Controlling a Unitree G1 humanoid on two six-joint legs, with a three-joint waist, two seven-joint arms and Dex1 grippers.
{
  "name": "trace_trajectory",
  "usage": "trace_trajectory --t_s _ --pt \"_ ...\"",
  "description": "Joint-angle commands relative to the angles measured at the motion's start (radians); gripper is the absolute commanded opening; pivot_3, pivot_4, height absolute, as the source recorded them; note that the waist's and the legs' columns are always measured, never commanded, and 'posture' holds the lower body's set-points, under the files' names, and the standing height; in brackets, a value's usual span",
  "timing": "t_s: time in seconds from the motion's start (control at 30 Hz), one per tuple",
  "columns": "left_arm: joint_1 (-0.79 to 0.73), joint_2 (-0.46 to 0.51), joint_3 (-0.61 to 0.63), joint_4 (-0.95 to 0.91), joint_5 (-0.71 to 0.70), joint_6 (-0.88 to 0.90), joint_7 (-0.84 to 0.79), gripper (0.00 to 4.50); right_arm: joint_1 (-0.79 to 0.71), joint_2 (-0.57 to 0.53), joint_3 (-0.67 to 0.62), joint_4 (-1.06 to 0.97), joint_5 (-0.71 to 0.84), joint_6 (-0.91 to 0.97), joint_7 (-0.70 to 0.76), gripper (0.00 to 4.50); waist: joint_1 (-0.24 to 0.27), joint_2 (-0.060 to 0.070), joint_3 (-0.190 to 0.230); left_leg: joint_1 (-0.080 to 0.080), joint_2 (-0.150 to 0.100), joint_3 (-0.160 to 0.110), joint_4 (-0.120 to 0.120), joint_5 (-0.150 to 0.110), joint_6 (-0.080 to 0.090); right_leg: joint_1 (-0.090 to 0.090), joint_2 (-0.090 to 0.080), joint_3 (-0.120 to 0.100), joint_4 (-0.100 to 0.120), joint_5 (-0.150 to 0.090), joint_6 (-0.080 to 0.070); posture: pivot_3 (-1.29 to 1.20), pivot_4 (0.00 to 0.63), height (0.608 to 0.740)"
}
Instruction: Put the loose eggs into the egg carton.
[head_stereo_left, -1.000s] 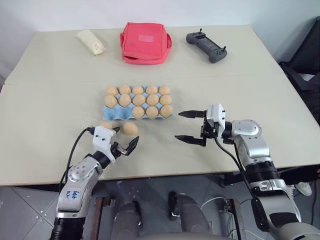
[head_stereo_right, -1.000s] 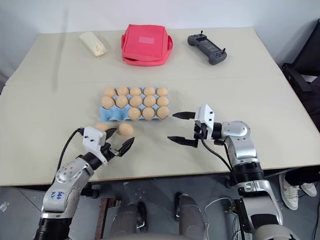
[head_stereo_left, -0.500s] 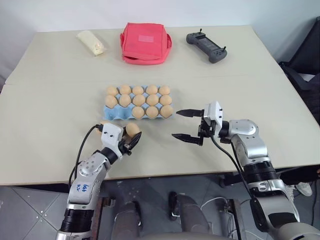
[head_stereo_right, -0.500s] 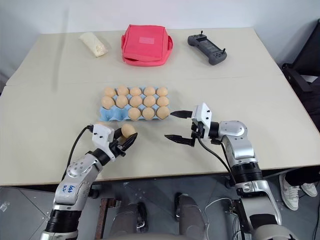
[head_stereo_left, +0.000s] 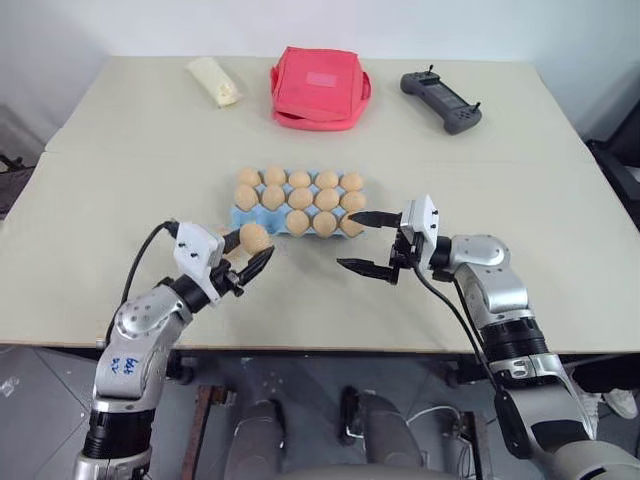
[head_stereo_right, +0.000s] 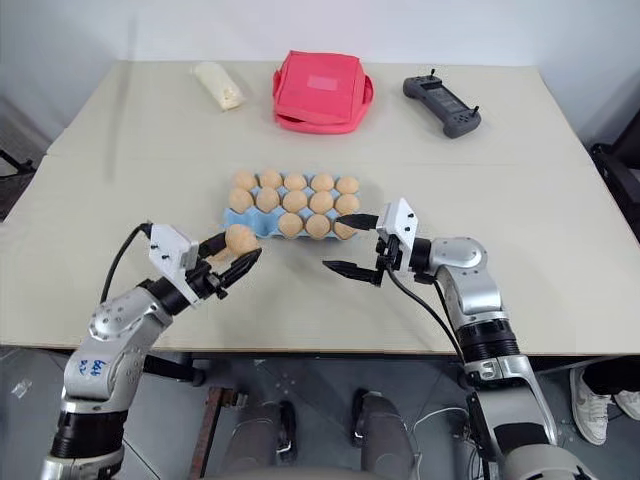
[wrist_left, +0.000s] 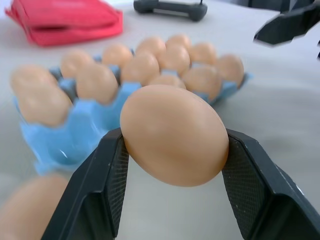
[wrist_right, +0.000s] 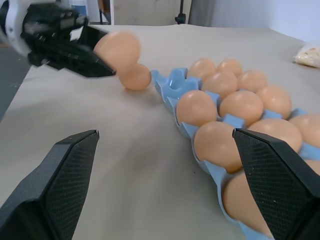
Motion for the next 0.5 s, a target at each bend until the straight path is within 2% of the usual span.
trace_trajectory --t_s 0.03,0.3,0.47,0.5 --pt "-0.071 0.018 0.023 0.048 -0.009 0.006 -0.006 2.71 -0.017 0.002 -0.009 -0.010 0.013 -0.012 -0.004 4.50 0.003 0.000 0.000 0.000 0.000 0.001 -0.001 0.000 0.000 0.000 0.000 0.001 -0.001 0.000 0.001 0.00 0.150 0.740" --pt "-0.270 0.028 -0.020 0.294 0.030 -0.034 -0.069 2.71 -0.018 0.013 -0.003 -0.016 0.012 -0.017 -0.010 4.50 0.007 0.000 0.000 0.002 0.001 0.013 -0.005 0.000 0.004 -0.003 0.002 0.004 0.001 0.001 0.001 0.00 0.150 0.740" --pt "-0.330 0.017 -0.034 0.395 0.033 -0.063 -0.112 2.71 -0.012 0.017 -0.006 -0.030 0.014 -0.015 -0.020 4.50 0.003 0.000 0.000 0.002 0.001 0.017 -0.004 -0.001 0.004 -0.003 0.003 0.006 0.001 0.001 0.001 0.00 0.150 0.740" --pt "-0.336 0.016 -0.034 0.400 0.025 -0.062 -0.124 2.90 -0.010 0.017 -0.006 -0.033 0.015 -0.015 -0.022 4.50 0.002 0.000 0.000 0.003 0.001 0.018 -0.004 -0.001 0.004 -0.003 0.003 0.007 0.001 0.001 0.001 0.00 0.150 0.740"
